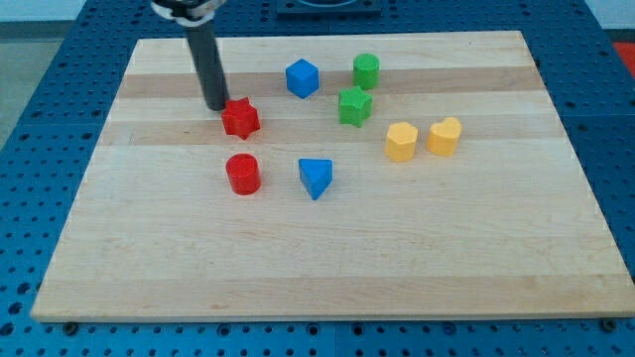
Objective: Move the red circle slightly to the right
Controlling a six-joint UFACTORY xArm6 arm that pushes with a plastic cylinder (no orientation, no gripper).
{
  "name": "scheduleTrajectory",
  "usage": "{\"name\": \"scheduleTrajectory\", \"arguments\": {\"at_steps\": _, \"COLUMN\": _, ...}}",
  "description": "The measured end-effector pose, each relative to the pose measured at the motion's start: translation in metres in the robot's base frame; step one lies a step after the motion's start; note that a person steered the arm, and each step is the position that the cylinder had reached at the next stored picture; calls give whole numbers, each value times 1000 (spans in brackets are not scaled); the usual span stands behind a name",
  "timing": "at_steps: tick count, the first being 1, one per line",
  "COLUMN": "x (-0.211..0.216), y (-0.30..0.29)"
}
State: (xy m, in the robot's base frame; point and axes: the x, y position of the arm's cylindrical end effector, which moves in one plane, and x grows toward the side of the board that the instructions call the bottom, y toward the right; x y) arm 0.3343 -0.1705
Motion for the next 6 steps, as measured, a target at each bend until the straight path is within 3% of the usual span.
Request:
{"name": "scheduleTrajectory", "arguments": {"at_steps": 1, "x": 16, "y": -18}}
{"name": "scheduleTrajectory", "arguments": {"at_steps": 3, "x": 116, "y": -7}}
{"name": "scheduleTrajectory", "arguments": {"at_steps": 6, "x": 141, "y": 40}}
